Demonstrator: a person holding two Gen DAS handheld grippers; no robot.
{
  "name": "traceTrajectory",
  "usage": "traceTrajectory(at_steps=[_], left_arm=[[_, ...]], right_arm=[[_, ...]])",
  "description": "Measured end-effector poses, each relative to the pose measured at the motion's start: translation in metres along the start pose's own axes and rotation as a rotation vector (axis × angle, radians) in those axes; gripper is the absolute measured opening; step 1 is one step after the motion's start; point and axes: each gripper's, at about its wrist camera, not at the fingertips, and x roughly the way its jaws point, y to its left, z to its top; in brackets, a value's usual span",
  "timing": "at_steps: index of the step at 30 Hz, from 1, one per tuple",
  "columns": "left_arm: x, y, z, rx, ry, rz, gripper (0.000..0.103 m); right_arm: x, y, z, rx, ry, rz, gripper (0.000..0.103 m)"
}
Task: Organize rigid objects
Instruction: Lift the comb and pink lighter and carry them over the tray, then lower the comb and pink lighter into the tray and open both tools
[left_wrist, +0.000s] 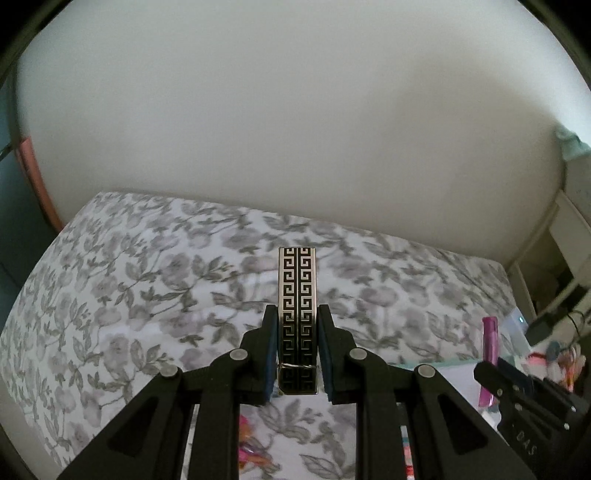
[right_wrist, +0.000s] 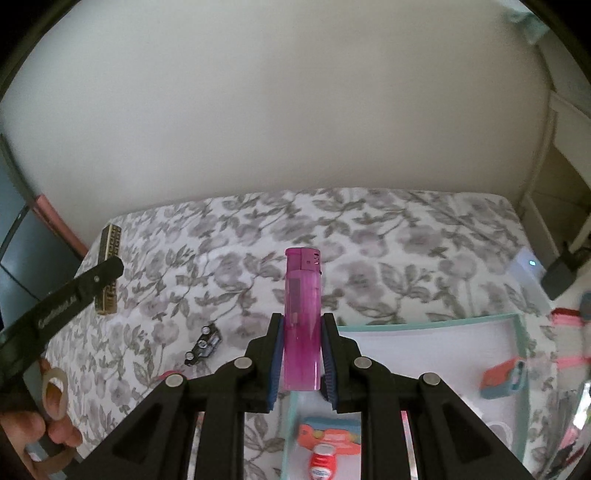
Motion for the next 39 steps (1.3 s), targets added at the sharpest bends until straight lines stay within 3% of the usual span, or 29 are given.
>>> traceTrajectory(at_steps=[8,15,22,27,39], left_arm=[[-0.012,-0.049,-0.009,0.053,0.015,-0.080,0.021],[-0.007,-0.109,-0.030,0.174,0.074,-0.180,0.021],[0.017,-0.160,-0.065,0.315,0.164,-0.197,0.021],[0.039,-0.174,-0.086,0.339,0.254,-0.209,0.021],[0.068,-0.182,-0.110,0.362,0.339,-0.176,0.021]], right_arm=[[-0.021,-0.055,-0.004,0.065,-0.013,-0.086,0.021],[-0.032,-0.098,-0.008,0.111,-0.009,-0.173,0.021],[-0.017,-0.124,-0.018,0.128,0.058,-0.211,0.021],[0.004,-0.134,-0.029,0.146,0.131,-0.207,0.021],[0.034,-0.147,-0.048,0.142,0.237,-0.224,0.021]])
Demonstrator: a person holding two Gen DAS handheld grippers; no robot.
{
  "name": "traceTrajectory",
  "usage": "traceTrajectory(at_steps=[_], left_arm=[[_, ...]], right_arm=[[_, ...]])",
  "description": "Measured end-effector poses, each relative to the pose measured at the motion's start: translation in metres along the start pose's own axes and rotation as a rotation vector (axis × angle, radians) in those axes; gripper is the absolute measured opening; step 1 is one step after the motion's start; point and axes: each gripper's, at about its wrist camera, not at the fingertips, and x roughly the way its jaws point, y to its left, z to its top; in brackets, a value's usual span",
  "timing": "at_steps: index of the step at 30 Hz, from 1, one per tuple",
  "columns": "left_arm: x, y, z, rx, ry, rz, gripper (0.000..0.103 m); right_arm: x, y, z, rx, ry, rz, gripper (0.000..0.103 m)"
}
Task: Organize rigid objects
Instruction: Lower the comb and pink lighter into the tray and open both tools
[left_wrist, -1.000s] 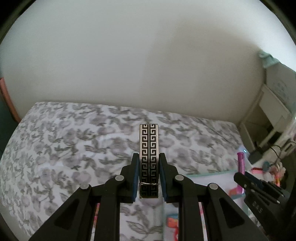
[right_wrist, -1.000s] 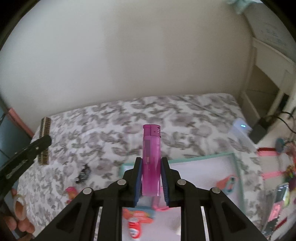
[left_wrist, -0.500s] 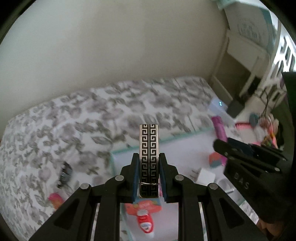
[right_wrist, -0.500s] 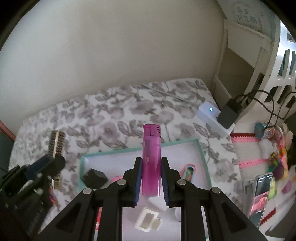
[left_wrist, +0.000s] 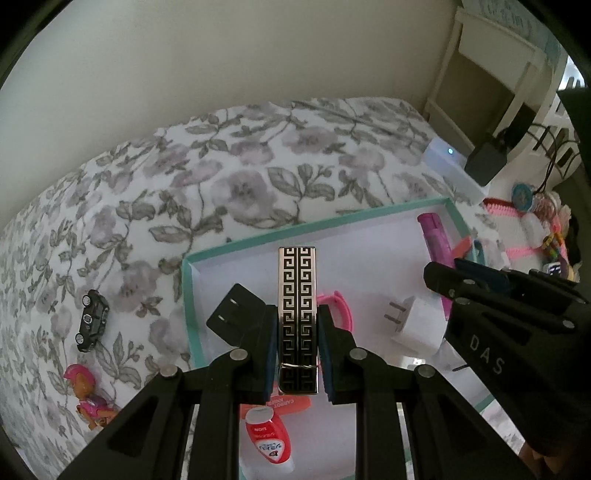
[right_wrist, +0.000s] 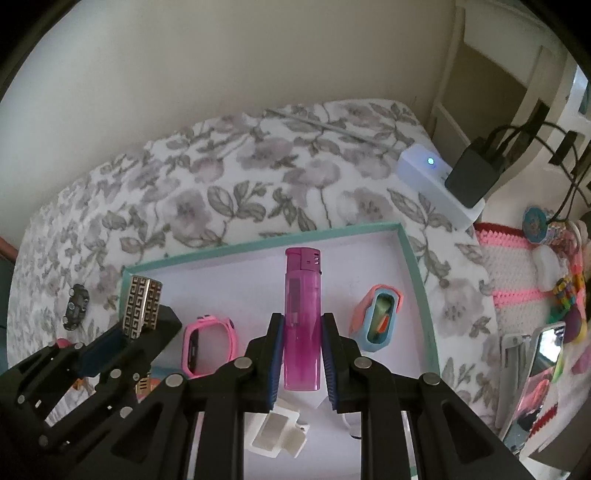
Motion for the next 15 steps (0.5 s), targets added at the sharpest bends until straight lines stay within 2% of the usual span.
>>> traceTrajectory(at_steps=[15], left_arm=[[0.020,-0.001,-0.005,0.008,0.048,0.025,0.021]], right_arm=[[0.024,0.003,-0.007,-0.036,0.069,-0.041,0.021]])
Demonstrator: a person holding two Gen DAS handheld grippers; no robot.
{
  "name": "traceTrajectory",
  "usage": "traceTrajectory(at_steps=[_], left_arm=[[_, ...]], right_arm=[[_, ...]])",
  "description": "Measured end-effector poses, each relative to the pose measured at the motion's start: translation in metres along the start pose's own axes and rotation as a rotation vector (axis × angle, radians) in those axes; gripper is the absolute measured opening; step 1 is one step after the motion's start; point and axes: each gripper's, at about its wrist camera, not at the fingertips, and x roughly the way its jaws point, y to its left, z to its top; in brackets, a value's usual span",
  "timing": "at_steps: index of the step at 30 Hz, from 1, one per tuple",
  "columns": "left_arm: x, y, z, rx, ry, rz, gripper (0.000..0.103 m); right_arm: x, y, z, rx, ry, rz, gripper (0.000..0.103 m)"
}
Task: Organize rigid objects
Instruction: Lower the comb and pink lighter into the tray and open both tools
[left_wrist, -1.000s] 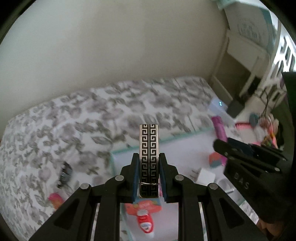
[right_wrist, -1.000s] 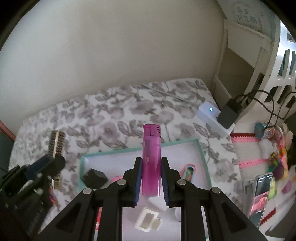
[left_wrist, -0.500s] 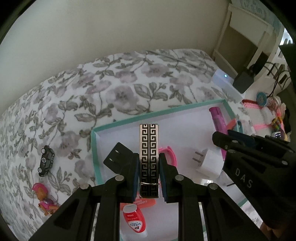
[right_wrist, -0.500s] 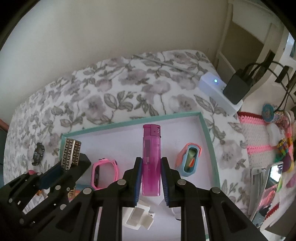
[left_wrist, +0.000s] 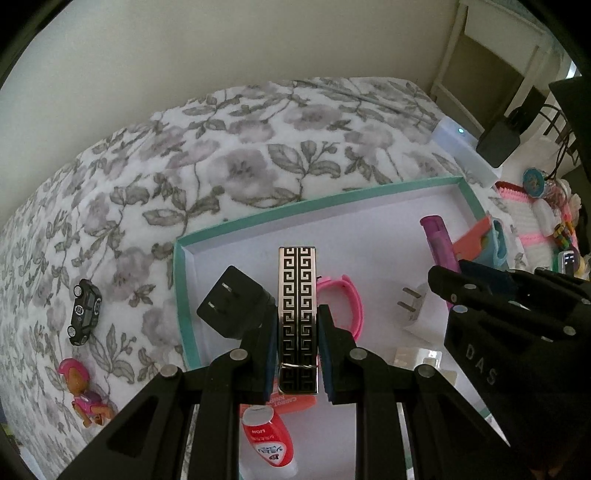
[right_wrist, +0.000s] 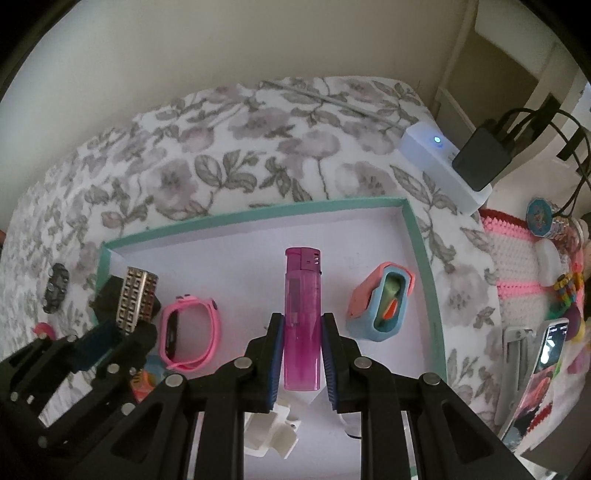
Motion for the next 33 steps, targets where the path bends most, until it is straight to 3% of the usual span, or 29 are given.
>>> traceTrajectory(at_steps=[20,33], left_arm=[[-0.003,-0.001,0.001,0.006,-0.006,0.001,0.021],[-0.049,0.019,0.013,-0.062,-0.130,0.003,0.023]], right_arm=[[-0.005,0.004,0.003,-0.007,-0.008,-0.006,0.022],[-0.079,0.004,0.015,0.000,-0.205,-0.017,0.022]])
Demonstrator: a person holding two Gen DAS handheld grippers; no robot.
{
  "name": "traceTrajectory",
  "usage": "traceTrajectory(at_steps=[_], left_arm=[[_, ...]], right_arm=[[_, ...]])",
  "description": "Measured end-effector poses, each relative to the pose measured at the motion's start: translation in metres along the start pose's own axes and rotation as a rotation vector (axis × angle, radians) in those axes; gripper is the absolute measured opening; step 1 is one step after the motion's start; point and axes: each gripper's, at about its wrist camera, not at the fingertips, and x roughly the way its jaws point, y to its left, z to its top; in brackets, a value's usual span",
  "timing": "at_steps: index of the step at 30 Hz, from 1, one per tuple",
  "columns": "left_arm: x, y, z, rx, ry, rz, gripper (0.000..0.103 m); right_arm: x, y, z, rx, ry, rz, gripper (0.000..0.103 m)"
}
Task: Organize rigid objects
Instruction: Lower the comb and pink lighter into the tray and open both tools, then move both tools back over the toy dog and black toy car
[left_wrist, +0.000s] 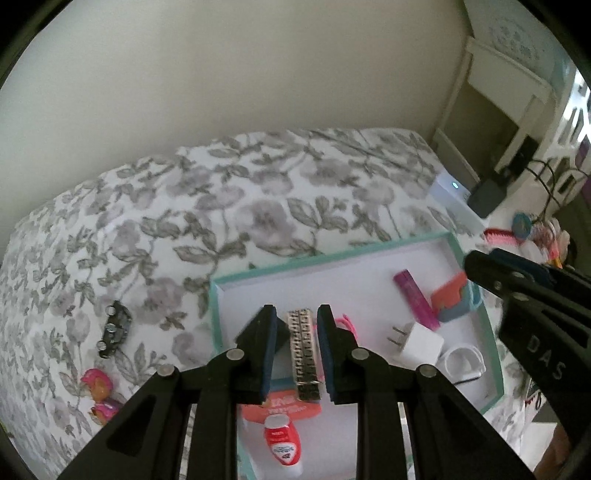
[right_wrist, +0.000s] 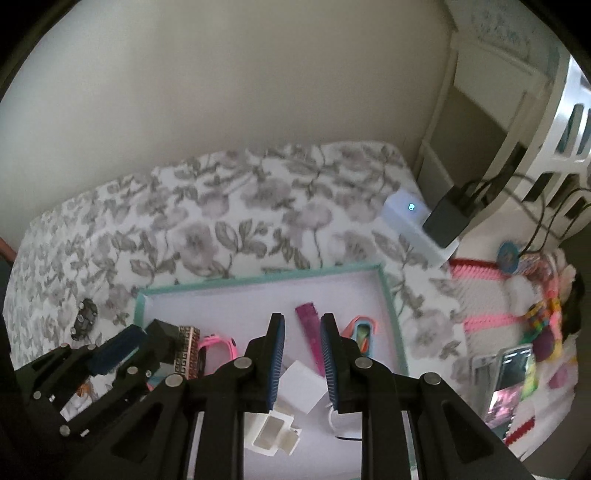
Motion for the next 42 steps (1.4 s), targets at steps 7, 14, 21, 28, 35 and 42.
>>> traceTrajectory(at_steps=[7,14,21,28,35,42], left_arm=[[0.004,0.027,0.002,-0.086,0.007,0.050,0.023],[0.012,0.060,0.000,-0.181,0.022,0.115,0.046],[0.018,0.104,-0.007,-0.292,0.034,0.185,0.071],[0.021,0.146,-0.020,-0.435,0.039,0.241,0.083],[0.018,0.181,-0.034,-0.541,0.045,0.299,0.091],[0.004,0.223,-0.054,-0.667,0.039,0.308,0.092]], right_arm=[[0.005,0.005,0.000,-0.012,0.014,-0.002,0.022],[0.020,0.023,-0.005,-0.051,0.050,0.001,0.026],[0.027,0.039,-0.005,-0.048,0.059,0.034,0.051],[0.030,0.067,-0.009,-0.113,0.047,0.055,0.078],[0.033,0.094,-0.011,-0.128,0.022,0.109,0.085],[0.027,0.132,-0.016,-0.208,-0.008,0.130,0.094]])
